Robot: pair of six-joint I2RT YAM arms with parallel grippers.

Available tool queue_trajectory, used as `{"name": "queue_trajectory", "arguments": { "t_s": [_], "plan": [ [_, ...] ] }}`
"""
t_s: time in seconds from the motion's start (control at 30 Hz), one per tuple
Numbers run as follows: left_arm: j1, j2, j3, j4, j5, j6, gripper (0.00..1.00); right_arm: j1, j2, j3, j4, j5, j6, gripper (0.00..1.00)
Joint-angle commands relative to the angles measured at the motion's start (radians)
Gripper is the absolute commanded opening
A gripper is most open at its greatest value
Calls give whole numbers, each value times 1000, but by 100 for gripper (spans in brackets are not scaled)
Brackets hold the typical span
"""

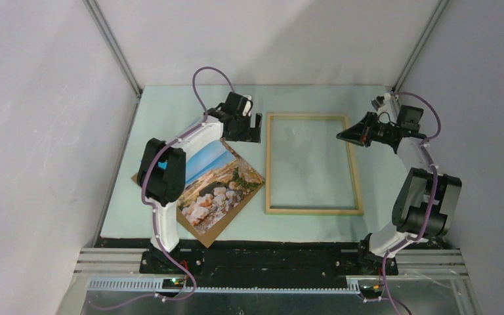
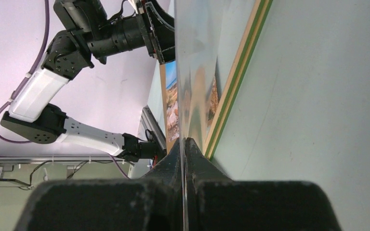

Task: Put the photo into the frame
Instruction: Place the photo frame item in the photo frame.

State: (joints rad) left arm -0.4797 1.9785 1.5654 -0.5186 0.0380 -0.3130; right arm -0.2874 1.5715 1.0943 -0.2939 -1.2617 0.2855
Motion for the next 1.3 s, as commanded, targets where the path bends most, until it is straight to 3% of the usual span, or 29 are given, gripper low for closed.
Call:
{"name": "queue_trajectory", "arguments": {
  "t_s": [0.0,0.5,0.77,1.27],
  "plan": [
    [1,-26,-2,12,29,31,100,19,15,5,140,-56,127,0],
    [5,-2,-4,18,87,21,100,67,171,6,212,-29,152,0],
    [4,5,-12,21,89,21,99,57,287,73,-74,88,-111,0],
    [3,23,-3,21,108,6,99,22,348,117,-200,180,-270,0]
  ]
}}
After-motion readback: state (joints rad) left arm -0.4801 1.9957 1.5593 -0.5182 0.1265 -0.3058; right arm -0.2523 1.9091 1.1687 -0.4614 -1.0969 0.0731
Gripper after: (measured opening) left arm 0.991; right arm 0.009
